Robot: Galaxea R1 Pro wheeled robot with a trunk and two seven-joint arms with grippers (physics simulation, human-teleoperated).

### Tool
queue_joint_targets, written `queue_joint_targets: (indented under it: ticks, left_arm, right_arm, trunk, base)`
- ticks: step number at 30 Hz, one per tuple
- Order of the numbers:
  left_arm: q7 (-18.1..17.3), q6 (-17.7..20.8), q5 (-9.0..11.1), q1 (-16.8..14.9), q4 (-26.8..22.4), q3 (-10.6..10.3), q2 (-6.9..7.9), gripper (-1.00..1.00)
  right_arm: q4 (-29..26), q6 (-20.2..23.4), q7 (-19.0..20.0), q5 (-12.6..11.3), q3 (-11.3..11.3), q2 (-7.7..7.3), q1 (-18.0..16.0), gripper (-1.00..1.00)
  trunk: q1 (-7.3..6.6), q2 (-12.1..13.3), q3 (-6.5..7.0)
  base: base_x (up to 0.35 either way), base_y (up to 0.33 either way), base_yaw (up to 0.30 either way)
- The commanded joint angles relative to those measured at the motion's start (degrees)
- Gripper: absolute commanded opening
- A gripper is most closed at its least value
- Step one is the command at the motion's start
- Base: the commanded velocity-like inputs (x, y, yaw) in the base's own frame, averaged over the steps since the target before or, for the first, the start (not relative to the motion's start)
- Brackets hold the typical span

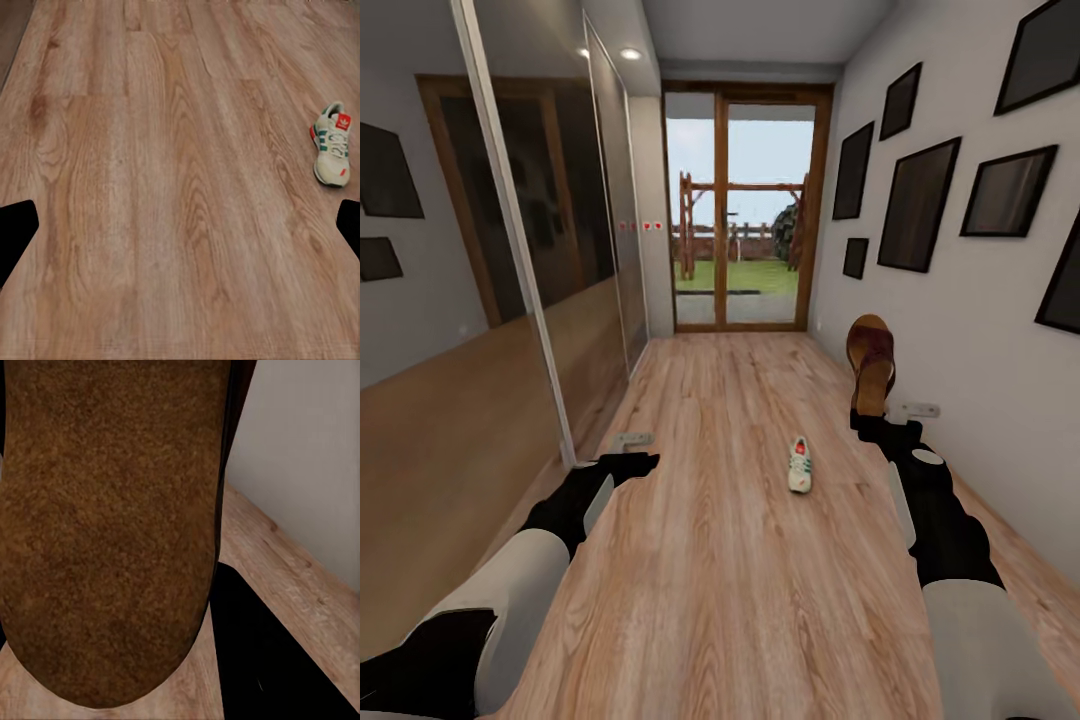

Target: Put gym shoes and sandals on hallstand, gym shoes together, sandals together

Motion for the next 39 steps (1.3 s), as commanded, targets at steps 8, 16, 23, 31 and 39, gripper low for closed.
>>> queue_joint_targets:
  ticks: [8,16,23,31,39]
  left_arm:
    - [-0.4,0.4,-0.2,0.0,-0.1,0.5,-0.07,1.00]
    - [-0.4,0.4,-0.2,0.0,-0.1,0.5,-0.07,1.00]
    - [-0.4,0.4,-0.2,0.0,-0.1,0.5,-0.07,1.00]
    - [-0.4,0.4,-0.1,0.0,-0.1,0.5,-0.07,1.00]
    - [-0.4,0.4,-0.1,0.0,-0.1,0.5,-0.07,1.00]
  right_arm:
    - [-0.1,0.4,0.0,0.2,0.0,-0.03,0.0,-1.00]
    - [-0.2,0.4,0.0,0.2,-0.1,-0.05,0.0,-1.00]
    - [-0.2,0.4,0.0,0.2,-0.1,-0.05,0.0,-1.00]
    - [-0.3,0.4,0.0,0.2,-0.1,-0.04,0.0,-1.00]
    - [-0.3,0.4,0.0,0.2,-0.1,-0.04,0.0,-1.00]
  trunk:
    - [0.02,0.0,-0.05]
    - [0.02,0.0,-0.05]
    - [0.02,0.0,-0.05]
    - [0.02,0.0,-0.05]
    - [0.02,0.0,-0.05]
  base:
    - [0.345,0.000,-0.004]
    - [0.345,0.000,0.000]
    - [0.345,0.000,0.000]
    - [0.345,0.030,0.000]
    - [0.345,0.107,0.000]
